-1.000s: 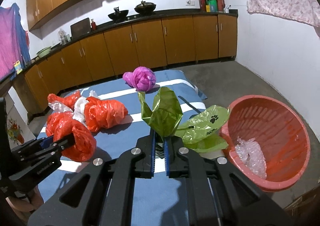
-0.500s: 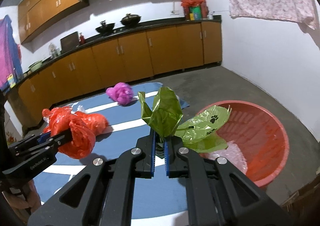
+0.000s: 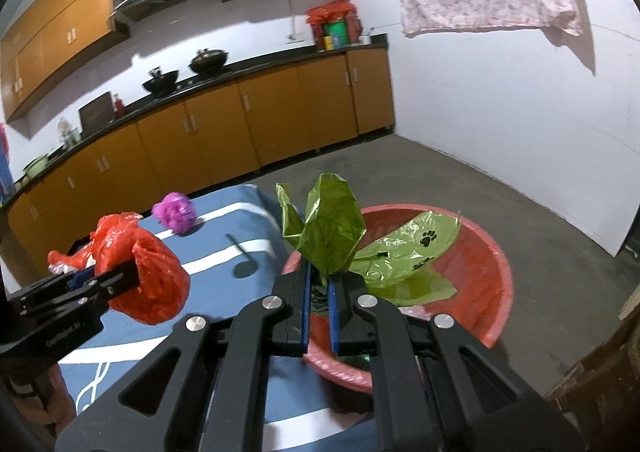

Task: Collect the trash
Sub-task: 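Carry the red bag and green bags over the basket and lower them in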

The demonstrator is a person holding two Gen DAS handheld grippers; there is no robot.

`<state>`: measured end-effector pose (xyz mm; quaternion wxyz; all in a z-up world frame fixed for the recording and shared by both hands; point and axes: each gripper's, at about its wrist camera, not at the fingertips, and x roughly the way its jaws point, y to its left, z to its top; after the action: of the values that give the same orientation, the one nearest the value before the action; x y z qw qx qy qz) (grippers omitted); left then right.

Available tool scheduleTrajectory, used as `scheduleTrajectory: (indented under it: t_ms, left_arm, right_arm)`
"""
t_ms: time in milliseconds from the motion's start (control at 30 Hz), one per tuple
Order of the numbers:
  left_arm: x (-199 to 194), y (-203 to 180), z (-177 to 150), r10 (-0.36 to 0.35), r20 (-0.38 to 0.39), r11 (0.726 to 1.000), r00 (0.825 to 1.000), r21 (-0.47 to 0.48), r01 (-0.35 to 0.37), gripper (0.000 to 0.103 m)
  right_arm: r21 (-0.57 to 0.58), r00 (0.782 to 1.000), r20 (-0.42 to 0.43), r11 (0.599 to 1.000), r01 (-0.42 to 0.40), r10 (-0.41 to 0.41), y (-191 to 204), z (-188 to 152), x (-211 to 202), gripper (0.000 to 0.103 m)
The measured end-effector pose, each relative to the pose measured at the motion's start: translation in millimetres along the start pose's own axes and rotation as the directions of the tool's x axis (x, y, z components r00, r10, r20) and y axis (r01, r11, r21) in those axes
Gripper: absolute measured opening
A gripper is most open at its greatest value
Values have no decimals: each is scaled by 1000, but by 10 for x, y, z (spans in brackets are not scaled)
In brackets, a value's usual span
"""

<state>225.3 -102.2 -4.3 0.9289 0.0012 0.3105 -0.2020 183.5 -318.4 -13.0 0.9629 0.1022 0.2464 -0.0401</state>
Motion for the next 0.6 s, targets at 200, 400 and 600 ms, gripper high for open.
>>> scheduleTrajectory:
  t_ms: [200, 400, 600]
  left_arm:
    - [262, -304, 118, -61, -11, 997, 998, 36, 61, 36]
    - [555, -539, 196, -102, -33, 993, 994, 63, 104, 36]
    - [854, -680, 198, -131, -62, 987, 989, 87, 136, 37]
  right_arm:
    - [57, 999, 21, 998, 27, -29, -260, 101, 44, 7]
    - [90, 999, 27, 995, 36, -39, -434, 137, 149, 7]
    - [100, 999, 32, 994, 39, -43, -501, 131, 229, 7]
